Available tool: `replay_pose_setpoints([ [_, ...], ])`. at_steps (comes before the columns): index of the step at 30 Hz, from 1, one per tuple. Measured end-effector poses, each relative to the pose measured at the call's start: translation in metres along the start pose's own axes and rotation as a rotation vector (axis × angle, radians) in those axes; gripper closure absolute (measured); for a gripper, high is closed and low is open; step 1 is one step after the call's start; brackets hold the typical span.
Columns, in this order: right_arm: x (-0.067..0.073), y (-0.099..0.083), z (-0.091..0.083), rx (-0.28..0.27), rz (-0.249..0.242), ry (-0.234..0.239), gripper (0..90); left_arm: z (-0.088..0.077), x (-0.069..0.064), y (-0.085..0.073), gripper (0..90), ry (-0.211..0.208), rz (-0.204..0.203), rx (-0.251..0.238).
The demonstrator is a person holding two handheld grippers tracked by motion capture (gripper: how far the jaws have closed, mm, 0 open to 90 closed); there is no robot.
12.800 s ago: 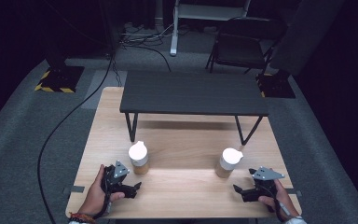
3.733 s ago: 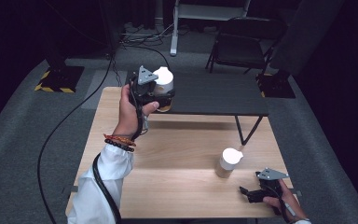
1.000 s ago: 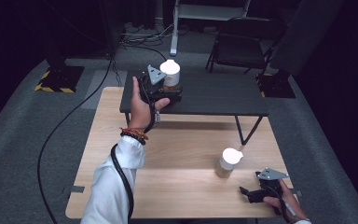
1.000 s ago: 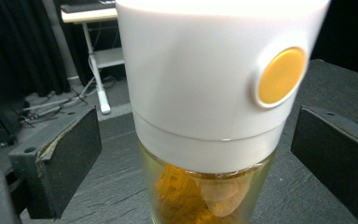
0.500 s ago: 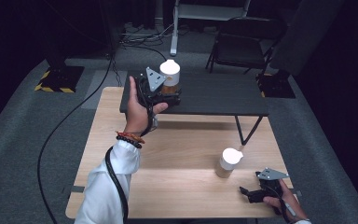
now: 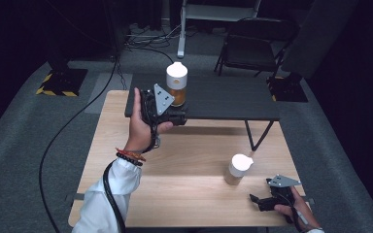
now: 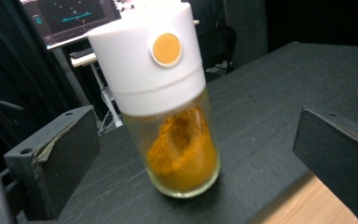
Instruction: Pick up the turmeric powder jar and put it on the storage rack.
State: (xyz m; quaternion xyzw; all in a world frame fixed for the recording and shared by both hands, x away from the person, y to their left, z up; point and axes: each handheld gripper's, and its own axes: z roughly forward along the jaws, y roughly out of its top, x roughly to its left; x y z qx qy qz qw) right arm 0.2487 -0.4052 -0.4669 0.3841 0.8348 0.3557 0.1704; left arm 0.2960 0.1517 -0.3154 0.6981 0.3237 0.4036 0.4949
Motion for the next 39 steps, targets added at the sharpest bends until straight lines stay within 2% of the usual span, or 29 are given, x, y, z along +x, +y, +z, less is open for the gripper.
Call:
replay_pose_setpoints([
  [3, 0.0, 0.0, 0.0, 0.0, 0.0, 0.0, 0.0, -0.005, -0.004, -0.004, 0.2, -0.002, 0.023, -0.001],
  [6, 0.0, 0.0, 0.0, 0.0, 0.0, 0.0, 0.0, -0.009, -0.01, -0.008, 0.2, -0.008, 0.071, 0.015],
  [10, 0.0, 0.0, 0.0, 0.0, 0.0, 0.0, 0.0, -0.012, -0.015, -0.017, 0.2, -0.021, 0.1, 0.03],
  [17, 0.0, 0.0, 0.0, 0.0, -0.001, 0.0, 0.0, -0.014, -0.023, -0.031, 0.2, -0.042, 0.138, 0.066],
  [20, 0.0, 0.0, 0.0, 0.0, 0.0, 0.0, 0.0, -0.016, -0.025, -0.038, 0.2, -0.057, 0.135, 0.077],
  [28, 0.0, 0.0, 0.0, 0.0, 0.0, 0.0, 0.0, -0.017, -0.037, -0.058, 0.2, -0.075, 0.187, 0.137],
  [31, 0.0, 0.0, 0.0, 0.0, 0.0, 0.0, 0.0, -0.014, -0.043, -0.065, 0.2, -0.071, 0.231, 0.181],
  [39, 0.0, 0.0, 0.0, 0.0, 0.0, 0.0, 0.0, -0.017, -0.045, -0.084, 0.2, -0.086, 0.235, 0.24],
])
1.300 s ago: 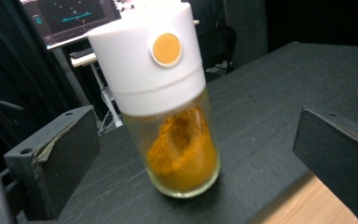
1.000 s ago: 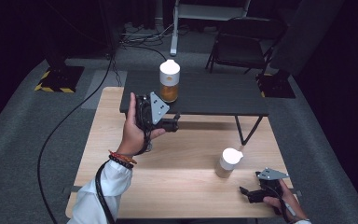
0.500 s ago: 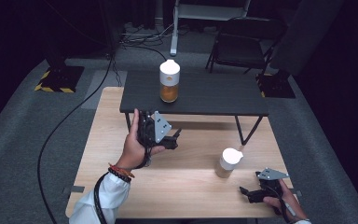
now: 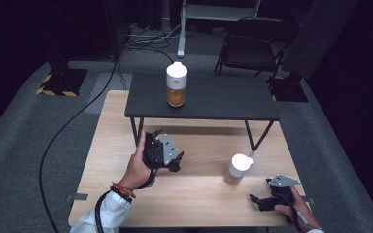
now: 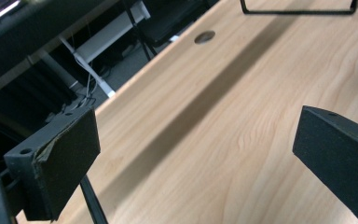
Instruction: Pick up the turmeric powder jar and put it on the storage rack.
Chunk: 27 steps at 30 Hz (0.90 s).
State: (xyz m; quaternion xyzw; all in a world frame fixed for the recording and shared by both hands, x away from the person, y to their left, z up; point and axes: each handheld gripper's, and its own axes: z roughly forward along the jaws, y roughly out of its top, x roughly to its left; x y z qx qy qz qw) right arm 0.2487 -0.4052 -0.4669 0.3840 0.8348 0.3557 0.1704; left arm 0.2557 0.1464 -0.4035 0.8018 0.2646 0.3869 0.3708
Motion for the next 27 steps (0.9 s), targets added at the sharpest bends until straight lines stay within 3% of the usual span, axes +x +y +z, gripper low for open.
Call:
replay_pose_setpoints([
  [12, 0.0, 0.0, 0.0, 0.0, 0.0, 0.0, 0.0, -0.003, -0.003, -0.021, 0.2, 0.0, -0.006, 0.054],
  [18, 0.0, 0.0, 0.0, 0.0, 0.0, 0.0, 0.0, -0.006, -0.005, -0.033, 0.3, -0.007, -0.035, 0.066],
  [27, 0.0, 0.0, 0.0, 0.0, 0.0, 0.0, 0.0, -0.005, -0.005, -0.05, 0.4, -0.035, -0.08, 0.128],
])
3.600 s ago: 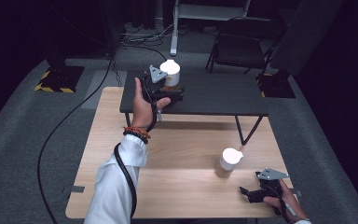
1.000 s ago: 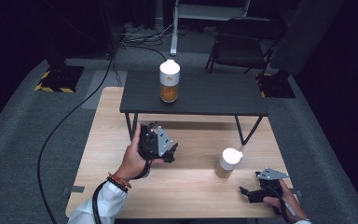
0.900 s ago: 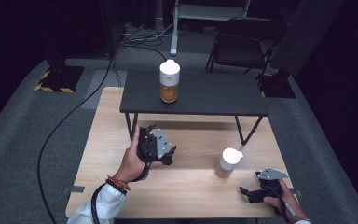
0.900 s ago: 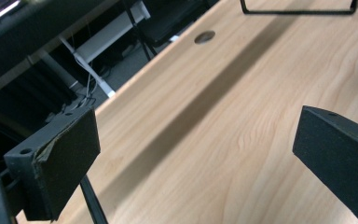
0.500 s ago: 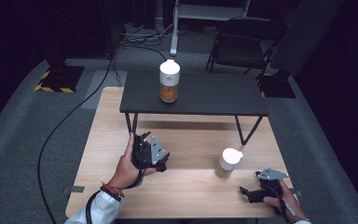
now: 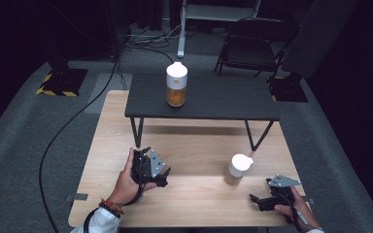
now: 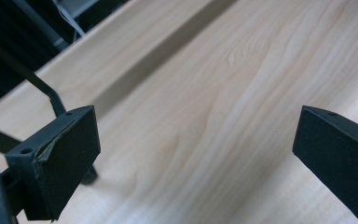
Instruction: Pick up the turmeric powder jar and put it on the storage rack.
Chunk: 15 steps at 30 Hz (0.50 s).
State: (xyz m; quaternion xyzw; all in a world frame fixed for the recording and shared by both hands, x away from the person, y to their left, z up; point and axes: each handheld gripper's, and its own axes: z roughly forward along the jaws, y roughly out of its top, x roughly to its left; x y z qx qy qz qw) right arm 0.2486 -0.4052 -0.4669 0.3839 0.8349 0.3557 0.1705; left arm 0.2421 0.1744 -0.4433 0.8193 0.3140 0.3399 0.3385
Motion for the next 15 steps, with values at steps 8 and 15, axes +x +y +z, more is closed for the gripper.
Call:
replay_pose_setpoints([
  [8, 0.0, 0.0, 0.0, 0.0, 0.0, 0.0, 0.0, 0.003, 0.001, -0.013, 0.7, -0.019, -0.018, 0.067],
  [15, 0.0, 0.0, 0.0, 0.0, 0.0, 0.0, 0.0, 0.004, 0.006, -0.025, 0.8, -0.04, -0.07, 0.109],
])
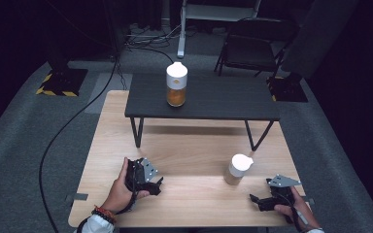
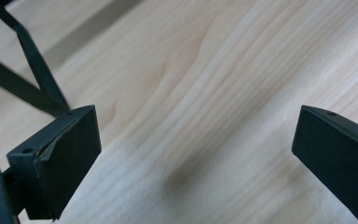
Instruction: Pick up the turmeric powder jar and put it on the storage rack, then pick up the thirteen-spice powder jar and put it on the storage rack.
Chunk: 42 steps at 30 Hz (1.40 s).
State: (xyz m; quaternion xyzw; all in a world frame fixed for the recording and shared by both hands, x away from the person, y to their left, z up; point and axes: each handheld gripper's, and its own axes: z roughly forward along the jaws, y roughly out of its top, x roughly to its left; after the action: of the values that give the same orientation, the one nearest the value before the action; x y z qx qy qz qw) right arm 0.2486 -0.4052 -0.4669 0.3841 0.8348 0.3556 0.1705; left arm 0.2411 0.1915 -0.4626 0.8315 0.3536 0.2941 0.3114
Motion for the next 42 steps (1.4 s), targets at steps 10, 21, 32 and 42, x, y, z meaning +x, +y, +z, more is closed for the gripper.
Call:
replay_pose_setpoints([
  [10, 0.0, 0.0, 0.0, 0.0, 0.0, 0.0, 0.0, -0.003, 0.015, -0.012, 0.8, -0.035, -0.069, 0.037],
  [21, 0.0, 0.0, 0.0, 0.0, 0.0, 0.0, 0.0, -0.004, 0.046, -0.021, 0.3, -0.128, -0.191, 0.078],
  [32, 0.0, 0.0, 0.0, -0.001, 0.001, -0.001, 0.0, -0.007, 0.059, -0.026, 0.0, -0.163, -0.223, 0.092],
  [42, 0.0, 0.0, 0.0, -0.001, 0.002, -0.001, 0.0, -0.006, 0.06, -0.027, 0.0, -0.167, -0.219, 0.091],
])
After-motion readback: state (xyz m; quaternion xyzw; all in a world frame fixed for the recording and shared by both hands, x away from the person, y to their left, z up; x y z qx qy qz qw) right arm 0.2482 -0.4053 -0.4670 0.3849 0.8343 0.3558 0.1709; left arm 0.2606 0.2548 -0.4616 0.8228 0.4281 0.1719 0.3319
